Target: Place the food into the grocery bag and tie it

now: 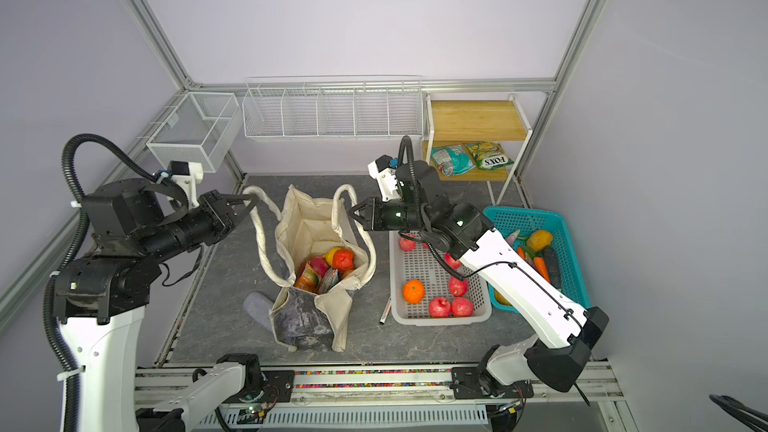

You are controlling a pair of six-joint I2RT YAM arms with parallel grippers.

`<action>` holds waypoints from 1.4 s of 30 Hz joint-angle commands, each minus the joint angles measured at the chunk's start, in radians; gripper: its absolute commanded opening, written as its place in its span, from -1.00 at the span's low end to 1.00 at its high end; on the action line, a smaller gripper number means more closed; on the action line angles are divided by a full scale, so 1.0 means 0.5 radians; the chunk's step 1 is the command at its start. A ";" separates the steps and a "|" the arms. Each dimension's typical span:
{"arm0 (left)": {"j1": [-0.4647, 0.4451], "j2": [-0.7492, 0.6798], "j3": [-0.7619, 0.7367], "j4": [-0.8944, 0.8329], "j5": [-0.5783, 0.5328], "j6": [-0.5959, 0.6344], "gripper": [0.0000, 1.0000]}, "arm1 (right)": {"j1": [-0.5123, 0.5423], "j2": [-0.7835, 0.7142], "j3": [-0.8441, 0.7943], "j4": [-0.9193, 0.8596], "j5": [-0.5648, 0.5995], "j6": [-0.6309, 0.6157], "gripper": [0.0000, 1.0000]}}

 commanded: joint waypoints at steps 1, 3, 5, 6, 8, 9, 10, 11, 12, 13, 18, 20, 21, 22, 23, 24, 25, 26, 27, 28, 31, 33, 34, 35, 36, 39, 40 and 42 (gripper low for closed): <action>-0.115 0.034 0.133 0.297 0.017 -0.086 -1.00 | 0.087 0.058 0.074 0.148 -0.059 -0.072 -0.86; -0.210 0.074 0.163 0.306 -0.045 -0.082 -1.00 | 0.130 0.100 0.101 0.173 -0.063 -0.091 -0.86; -0.326 0.112 0.189 0.304 -0.129 -0.065 -1.00 | 0.175 0.149 0.133 0.196 -0.068 -0.113 -0.86; -0.375 0.130 0.197 0.304 -0.160 -0.059 -1.00 | 0.192 0.168 0.148 0.209 -0.071 -0.120 -0.86; -0.488 0.169 0.208 0.321 -0.235 -0.048 -1.00 | 0.227 0.215 0.178 0.249 -0.081 -0.129 -0.86; -0.533 0.186 0.214 0.327 -0.265 -0.046 -1.00 | 0.239 0.239 0.199 0.256 -0.091 -0.132 -0.86; -0.580 0.203 0.217 0.335 -0.295 -0.047 -1.00 | 0.252 0.267 0.225 0.260 -0.104 -0.133 -0.86; -0.626 0.223 0.229 0.341 -0.321 -0.042 -1.00 | 0.258 0.293 0.245 0.267 -0.113 -0.139 -0.86; -0.665 0.242 0.238 0.343 -0.347 -0.037 -1.00 | 0.265 0.310 0.255 0.277 -0.122 -0.138 -0.86; -0.706 0.259 0.249 0.344 -0.377 -0.033 -1.00 | 0.270 0.329 0.263 0.291 -0.134 -0.136 -0.86; -0.845 0.298 0.239 0.375 -0.434 -0.039 -1.00 | 0.284 0.385 0.256 0.382 -0.215 -0.137 -0.86; -0.876 0.290 0.191 0.412 -0.432 -0.059 -1.00 | 0.284 0.387 0.231 0.429 -0.212 -0.142 -0.86; -0.883 0.276 0.165 0.428 -0.425 -0.071 -1.00 | 0.284 0.384 0.217 0.451 -0.210 -0.145 -0.86; -0.889 0.258 0.130 0.456 -0.416 -0.088 -1.00 | 0.282 0.381 0.201 0.483 -0.210 -0.146 -0.86; -0.893 0.236 0.094 0.479 -0.405 -0.102 -1.00 | 0.281 0.378 0.191 0.516 -0.210 -0.144 -0.86; -0.893 0.216 0.068 0.492 -0.395 -0.110 -1.00 | 0.278 0.376 0.184 0.546 -0.210 -0.142 -0.86; -0.896 0.197 0.040 0.503 -0.381 -0.121 -1.00 | 0.273 0.376 0.181 0.581 -0.207 -0.134 -0.86; -0.897 0.178 0.015 0.509 -0.371 -0.129 -1.00 | 0.269 0.379 0.181 0.616 -0.199 -0.127 -0.86; -0.899 0.167 -0.001 0.510 -0.358 -0.135 -1.00 | 0.264 0.382 0.181 0.651 -0.195 -0.116 -0.86; -0.899 0.149 -0.019 0.508 -0.349 -0.140 -1.00 | 0.256 0.389 0.186 0.691 -0.192 -0.102 -0.86; -0.904 0.108 -0.053 0.496 -0.327 -0.147 -1.00 | 0.244 0.415 0.218 0.782 -0.167 -0.084 -0.86; -0.902 0.090 -0.065 0.477 -0.318 -0.147 -1.00 | 0.235 0.433 0.232 0.835 -0.153 -0.071 -0.86; -0.904 0.084 -0.071 0.468 -0.309 -0.149 -1.00 | 0.235 0.440 0.230 0.868 -0.143 -0.066 -0.86; -0.903 0.077 -0.077 0.457 -0.297 -0.147 -1.00 | 0.233 0.443 0.224 0.905 -0.131 -0.058 -0.86; -0.902 0.071 -0.084 0.449 -0.288 -0.147 -1.00 | 0.229 0.443 0.216 0.936 -0.116 -0.052 -0.86; -0.902 0.048 -0.098 0.388 -0.303 -0.148 -0.92 | 0.216 0.440 0.199 1.011 -0.084 -0.031 -0.86; -0.903 0.036 -0.104 0.368 -0.323 -0.143 -0.78 | 0.213 0.443 0.199 1.027 -0.081 -0.022 -0.86; -0.903 0.016 -0.116 0.344 -0.347 -0.138 -0.65 | 0.210 0.447 0.200 1.042 -0.081 -0.013 -0.86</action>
